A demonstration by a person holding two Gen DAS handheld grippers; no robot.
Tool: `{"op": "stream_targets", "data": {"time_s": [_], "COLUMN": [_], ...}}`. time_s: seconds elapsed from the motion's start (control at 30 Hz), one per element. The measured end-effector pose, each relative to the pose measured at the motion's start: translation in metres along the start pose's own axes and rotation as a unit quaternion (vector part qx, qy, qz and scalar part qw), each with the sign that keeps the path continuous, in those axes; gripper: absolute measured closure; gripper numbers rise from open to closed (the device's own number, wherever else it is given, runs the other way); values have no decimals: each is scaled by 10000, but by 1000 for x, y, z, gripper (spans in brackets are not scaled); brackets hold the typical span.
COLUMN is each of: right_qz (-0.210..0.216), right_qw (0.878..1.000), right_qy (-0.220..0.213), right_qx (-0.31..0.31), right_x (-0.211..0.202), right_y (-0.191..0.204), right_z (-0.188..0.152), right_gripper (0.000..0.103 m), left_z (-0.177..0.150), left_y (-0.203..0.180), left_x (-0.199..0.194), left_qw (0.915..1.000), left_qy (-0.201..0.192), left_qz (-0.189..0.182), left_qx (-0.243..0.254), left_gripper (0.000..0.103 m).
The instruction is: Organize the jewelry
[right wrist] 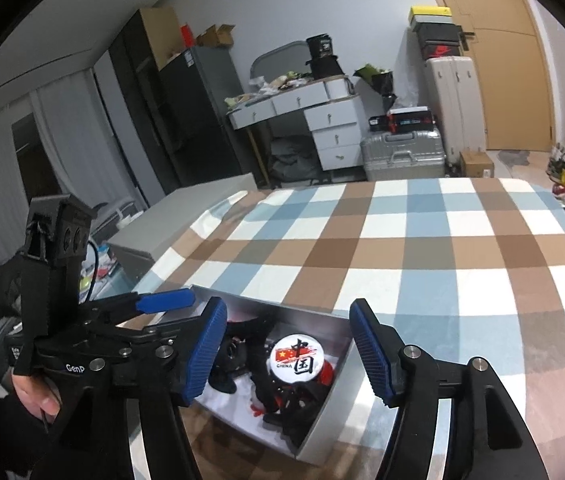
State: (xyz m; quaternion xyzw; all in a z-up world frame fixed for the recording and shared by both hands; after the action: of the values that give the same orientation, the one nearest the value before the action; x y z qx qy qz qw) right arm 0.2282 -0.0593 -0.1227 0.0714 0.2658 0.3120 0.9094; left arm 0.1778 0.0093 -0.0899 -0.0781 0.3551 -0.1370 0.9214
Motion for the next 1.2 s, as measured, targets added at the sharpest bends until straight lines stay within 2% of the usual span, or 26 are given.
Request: {"op": "stream_targets", "data": {"time_s": [0.1, 0.27, 0.4, 0.53, 0.6, 0.67, 0.93, 1.2], "right_qz": [-84, -217, -320, -583, -652, -649, -603, -803], "right_qw": [9998, 9986, 9955, 9868, 9816, 9774, 9677, 9581], "right_qy": [-176, -483, -861, -1394, -1625, -1791, -2186, -2427], "right_qx": [-3, -42, -213, -574, -758, -913, -1106, -1296], "right_x": [-12, -32, -49, -71, -81, -91, -114, -125], "right_y": [2, 4, 13, 29, 38, 48, 68, 74], "right_z": [1, 1, 6, 15, 18, 21, 22, 11], "right_gripper": [26, 20, 14, 0, 0, 0, 0, 0], "left_z": [0, 6, 13, 19, 21, 23, 20, 13], "left_y": [5, 4, -2, -5, -5, -4, -3, 10], "left_x": [-9, -32, -56, -81, -92, -101, -123, -138], "left_qw": [9994, 9952, 9869, 9751, 9714, 9673, 9538, 9308], "left_qy": [-161, -681, -1193, -1774, -1952, -2097, -2597, -3072], "left_qz": [303, 688, 1032, 1278, 1312, 1395, 1491, 1976], "left_qx": [-6, 151, 327, 369, 336, 289, 265, 113], "left_gripper": [14, 14, 14, 14, 12, 3, 2, 1]}}
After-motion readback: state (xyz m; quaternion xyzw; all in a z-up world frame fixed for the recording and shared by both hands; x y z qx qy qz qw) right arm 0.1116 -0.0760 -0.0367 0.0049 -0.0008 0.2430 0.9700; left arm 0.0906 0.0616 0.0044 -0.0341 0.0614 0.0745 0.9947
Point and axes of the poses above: each gripper's, at about its wrist camera, not at the fingertips, and x roughly the way its jaws point, y to its left, z to its top, the point moved 6 cm from there along x, roughly the way its jaws point, and after that the axes turned 2 degrees about -y, right-handed, at the moved point
